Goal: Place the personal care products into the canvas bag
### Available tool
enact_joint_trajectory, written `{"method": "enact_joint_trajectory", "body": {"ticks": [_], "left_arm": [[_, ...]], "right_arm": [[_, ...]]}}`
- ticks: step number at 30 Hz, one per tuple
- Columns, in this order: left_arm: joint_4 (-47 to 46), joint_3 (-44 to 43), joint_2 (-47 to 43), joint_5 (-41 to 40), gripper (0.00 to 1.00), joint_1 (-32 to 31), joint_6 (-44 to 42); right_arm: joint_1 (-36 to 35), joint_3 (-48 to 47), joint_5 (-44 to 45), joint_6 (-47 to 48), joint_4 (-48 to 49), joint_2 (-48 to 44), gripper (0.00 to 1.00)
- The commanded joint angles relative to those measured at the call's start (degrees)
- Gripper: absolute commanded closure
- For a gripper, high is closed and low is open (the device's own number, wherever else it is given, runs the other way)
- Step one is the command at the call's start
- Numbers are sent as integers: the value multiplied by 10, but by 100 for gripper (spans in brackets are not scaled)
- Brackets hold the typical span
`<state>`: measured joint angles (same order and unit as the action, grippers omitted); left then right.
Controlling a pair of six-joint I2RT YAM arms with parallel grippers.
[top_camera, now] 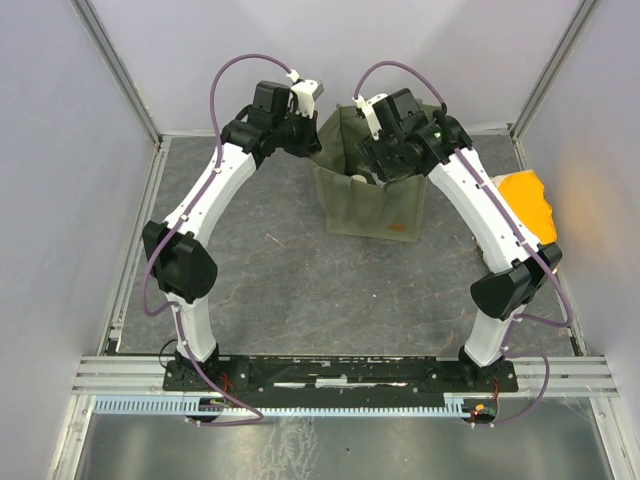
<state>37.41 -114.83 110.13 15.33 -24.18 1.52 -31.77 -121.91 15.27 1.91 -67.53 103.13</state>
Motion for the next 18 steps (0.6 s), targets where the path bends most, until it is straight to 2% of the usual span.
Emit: {"method": "enact_joint_trajectory", "body": {"ticks": [1,6,18], "left_arm": [[-14,-59,-32,-3,97,12,-36],[-3,-78,-28,12,97,12,-29],[-2,-72,-40,43,97,11,-22]], "right_arm": [[0,36,19,8,13,-33,100],[14,94,3,-8,75,-30,100],[47,143,-42,-30,158,28,100]]}}
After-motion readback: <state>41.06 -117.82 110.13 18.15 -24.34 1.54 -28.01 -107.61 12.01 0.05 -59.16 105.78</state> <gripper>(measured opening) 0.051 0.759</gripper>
